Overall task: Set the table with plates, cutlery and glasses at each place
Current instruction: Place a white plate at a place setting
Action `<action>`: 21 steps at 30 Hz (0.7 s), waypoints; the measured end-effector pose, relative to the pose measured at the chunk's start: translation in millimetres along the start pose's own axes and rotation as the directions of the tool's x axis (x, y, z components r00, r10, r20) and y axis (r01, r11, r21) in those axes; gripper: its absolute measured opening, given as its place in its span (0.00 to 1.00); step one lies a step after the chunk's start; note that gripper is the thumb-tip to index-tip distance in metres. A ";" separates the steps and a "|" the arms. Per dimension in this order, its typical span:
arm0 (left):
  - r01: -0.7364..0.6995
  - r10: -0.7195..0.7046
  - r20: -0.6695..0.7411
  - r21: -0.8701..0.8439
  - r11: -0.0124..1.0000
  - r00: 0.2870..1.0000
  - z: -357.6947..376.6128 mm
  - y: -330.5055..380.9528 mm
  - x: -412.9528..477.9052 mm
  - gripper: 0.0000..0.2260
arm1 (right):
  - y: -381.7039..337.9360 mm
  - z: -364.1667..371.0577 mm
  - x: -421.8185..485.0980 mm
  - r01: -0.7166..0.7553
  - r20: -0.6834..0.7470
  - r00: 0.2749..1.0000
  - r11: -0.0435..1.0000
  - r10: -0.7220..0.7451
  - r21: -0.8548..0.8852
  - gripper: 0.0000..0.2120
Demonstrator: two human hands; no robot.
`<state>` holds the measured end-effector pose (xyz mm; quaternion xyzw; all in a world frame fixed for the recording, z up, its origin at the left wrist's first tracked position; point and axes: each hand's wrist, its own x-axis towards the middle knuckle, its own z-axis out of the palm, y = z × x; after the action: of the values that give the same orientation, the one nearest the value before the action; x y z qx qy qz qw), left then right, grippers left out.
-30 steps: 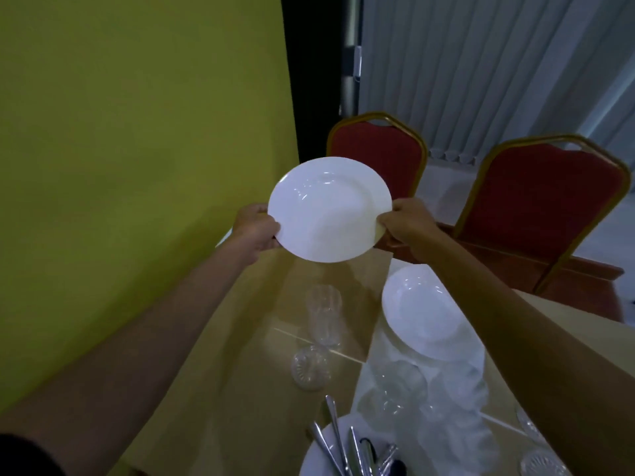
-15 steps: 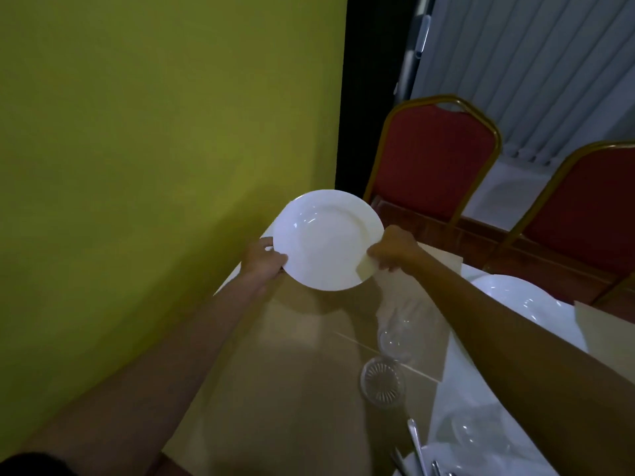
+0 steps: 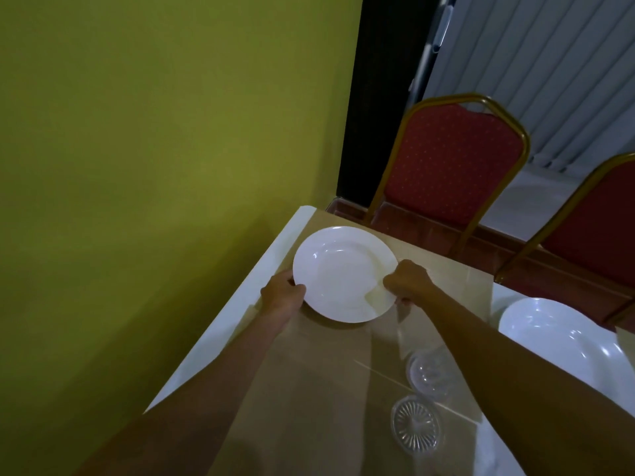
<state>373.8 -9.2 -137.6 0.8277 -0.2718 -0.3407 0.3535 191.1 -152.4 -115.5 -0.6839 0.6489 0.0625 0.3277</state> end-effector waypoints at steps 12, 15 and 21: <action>-0.150 0.145 0.041 0.195 0.969 0.989 43.1 -3.9 9.6 0.12 | 41.7 -28.6 13.3 -0.031 -0.013 1.000 0.979 0.029 -0.200 0.18; -0.224 0.200 0.125 0.221 0.949 0.972 60.8 13.0 2.5 0.11 | 64.9 -44.0 8.9 -0.069 -0.041 0.997 0.972 0.061 -0.227 0.16; -0.268 0.204 0.255 0.249 0.931 0.945 97.1 31.6 -10.3 0.12 | 112.9 -62.1 -0.7 -0.140 -0.148 0.983 0.962 0.107 -0.235 0.19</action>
<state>287.4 -59.9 -159.8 0.7865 -0.4534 -0.3451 0.2384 65.1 -178.2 -108.3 -0.6797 0.6982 0.1164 0.1923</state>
